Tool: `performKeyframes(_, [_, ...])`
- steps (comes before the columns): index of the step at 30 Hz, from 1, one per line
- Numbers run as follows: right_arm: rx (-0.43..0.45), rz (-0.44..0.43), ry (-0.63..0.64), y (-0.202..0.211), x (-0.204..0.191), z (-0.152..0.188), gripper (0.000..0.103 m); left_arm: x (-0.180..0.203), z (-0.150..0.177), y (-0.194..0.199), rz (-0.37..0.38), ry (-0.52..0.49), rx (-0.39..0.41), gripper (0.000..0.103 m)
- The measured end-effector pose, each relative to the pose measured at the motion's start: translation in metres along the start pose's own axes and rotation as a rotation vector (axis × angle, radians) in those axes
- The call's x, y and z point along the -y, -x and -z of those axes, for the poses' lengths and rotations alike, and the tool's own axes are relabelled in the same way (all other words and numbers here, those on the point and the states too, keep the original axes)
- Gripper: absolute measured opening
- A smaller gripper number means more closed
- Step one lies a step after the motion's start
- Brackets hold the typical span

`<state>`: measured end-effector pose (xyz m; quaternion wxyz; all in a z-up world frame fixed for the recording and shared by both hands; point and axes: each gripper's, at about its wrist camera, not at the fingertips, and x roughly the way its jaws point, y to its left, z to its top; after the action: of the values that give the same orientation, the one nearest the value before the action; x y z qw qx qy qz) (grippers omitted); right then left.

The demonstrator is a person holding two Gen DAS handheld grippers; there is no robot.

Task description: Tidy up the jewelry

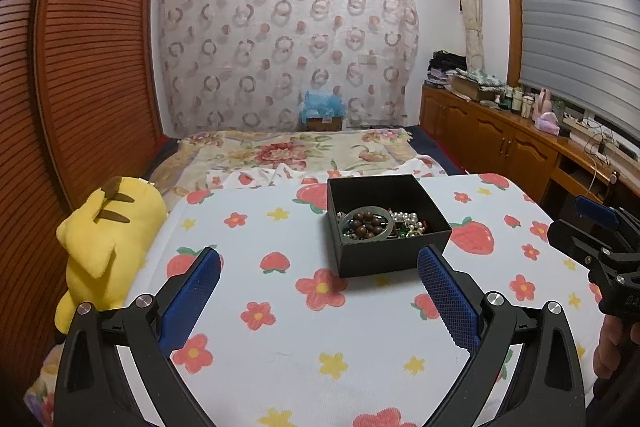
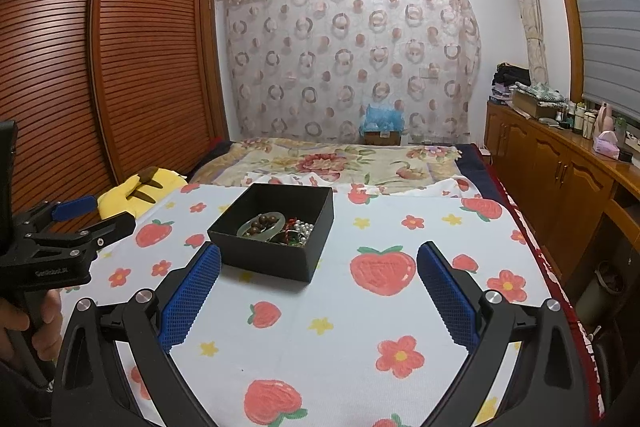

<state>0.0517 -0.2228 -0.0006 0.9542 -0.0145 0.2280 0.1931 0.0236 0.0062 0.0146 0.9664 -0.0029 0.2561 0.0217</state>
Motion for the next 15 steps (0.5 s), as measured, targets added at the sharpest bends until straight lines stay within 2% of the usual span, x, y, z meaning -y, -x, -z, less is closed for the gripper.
performKeyframes(15, [-0.006,-0.002,-0.004,0.0016,0.0001,-0.0008,0.099,-0.0005,0.0008,0.0011,0.001,0.001,-0.001,0.095])
